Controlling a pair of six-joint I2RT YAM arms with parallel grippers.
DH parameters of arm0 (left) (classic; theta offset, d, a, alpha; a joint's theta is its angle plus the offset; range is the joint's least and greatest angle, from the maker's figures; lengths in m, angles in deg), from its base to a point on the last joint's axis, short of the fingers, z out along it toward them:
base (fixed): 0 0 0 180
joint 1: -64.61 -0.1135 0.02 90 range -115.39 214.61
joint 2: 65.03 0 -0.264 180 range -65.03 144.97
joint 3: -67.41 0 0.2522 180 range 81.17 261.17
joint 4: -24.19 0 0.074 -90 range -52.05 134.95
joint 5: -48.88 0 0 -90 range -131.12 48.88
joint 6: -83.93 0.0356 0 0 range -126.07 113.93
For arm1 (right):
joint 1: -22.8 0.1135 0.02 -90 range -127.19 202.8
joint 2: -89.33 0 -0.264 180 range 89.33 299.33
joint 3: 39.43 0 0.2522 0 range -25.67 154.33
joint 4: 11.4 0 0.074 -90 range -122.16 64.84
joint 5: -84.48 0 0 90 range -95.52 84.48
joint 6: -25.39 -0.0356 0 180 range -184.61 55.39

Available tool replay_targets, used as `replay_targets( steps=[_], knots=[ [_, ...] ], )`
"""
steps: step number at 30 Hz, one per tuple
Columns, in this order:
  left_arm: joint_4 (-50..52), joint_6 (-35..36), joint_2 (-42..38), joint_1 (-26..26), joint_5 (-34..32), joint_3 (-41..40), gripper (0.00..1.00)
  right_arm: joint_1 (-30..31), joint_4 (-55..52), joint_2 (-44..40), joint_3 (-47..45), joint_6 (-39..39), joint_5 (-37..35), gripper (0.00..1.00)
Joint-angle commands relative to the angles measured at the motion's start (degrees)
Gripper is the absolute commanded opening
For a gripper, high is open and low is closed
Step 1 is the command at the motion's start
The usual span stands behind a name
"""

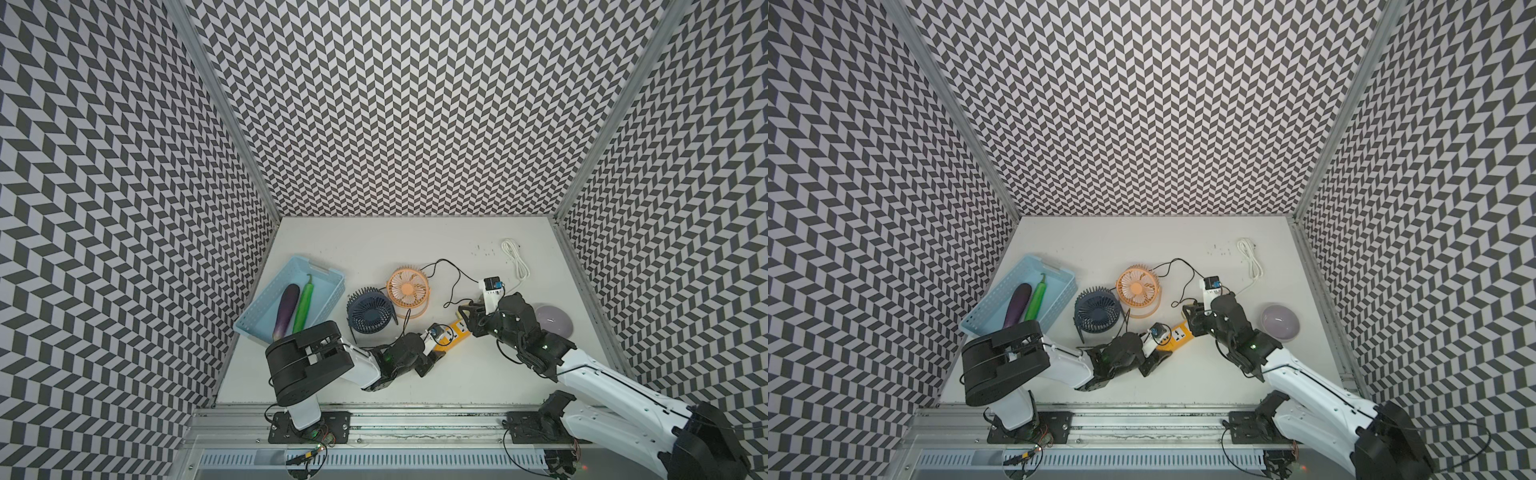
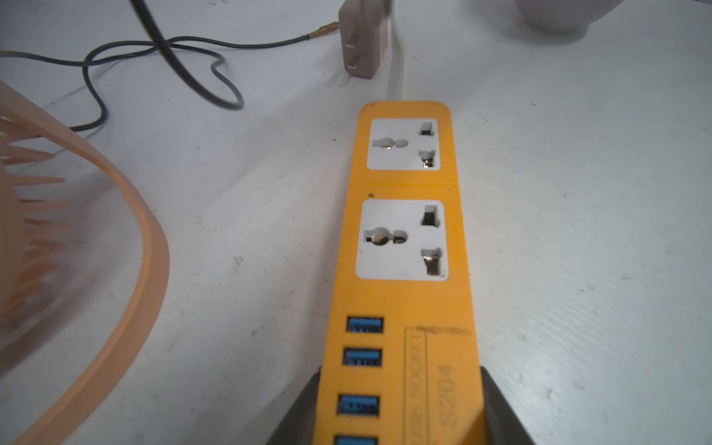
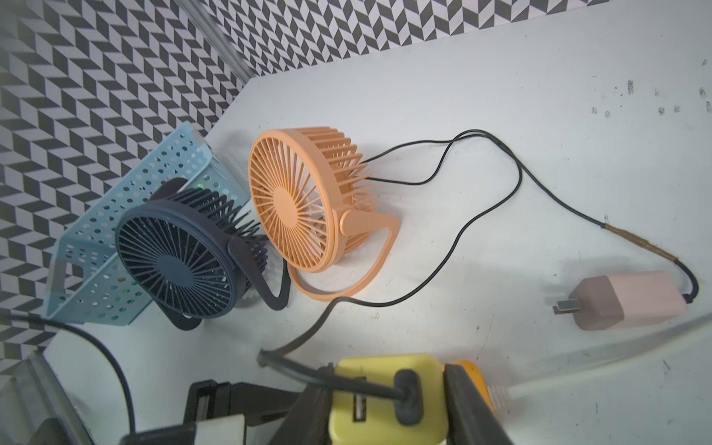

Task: Unplug the desk fan from the power strip
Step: Remove the plug from the socket, then place the plug at the center of the board.

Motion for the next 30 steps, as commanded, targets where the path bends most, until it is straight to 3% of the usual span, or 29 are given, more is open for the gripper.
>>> replay_targets(
  steps=[1, 8, 16, 30],
  knots=[
    [-2.6, -1.1, -1.6, 1.2, -0.6, -0.6, 0.31, -2.2, 1.4, 2.0, 4.2, -1.6, 2.5, 0.22],
    [-2.0, -0.8, -1.0, 3.1, -1.9, -0.1, 0.31, -8.2, 1.5, 9.3, 9.2, -4.1, 7.9, 0.23],
    [-1.8, -0.6, -0.8, 3.3, -2.3, 0.0, 0.33, -16.0, 1.6, 20.7, 14.4, -7.3, 20.9, 0.23],
    [-2.1, -0.6, -0.3, 3.2, -2.6, -0.1, 0.35, -19.1, 10.0, 29.6, 10.3, -12.0, 29.6, 0.24]
  ],
)
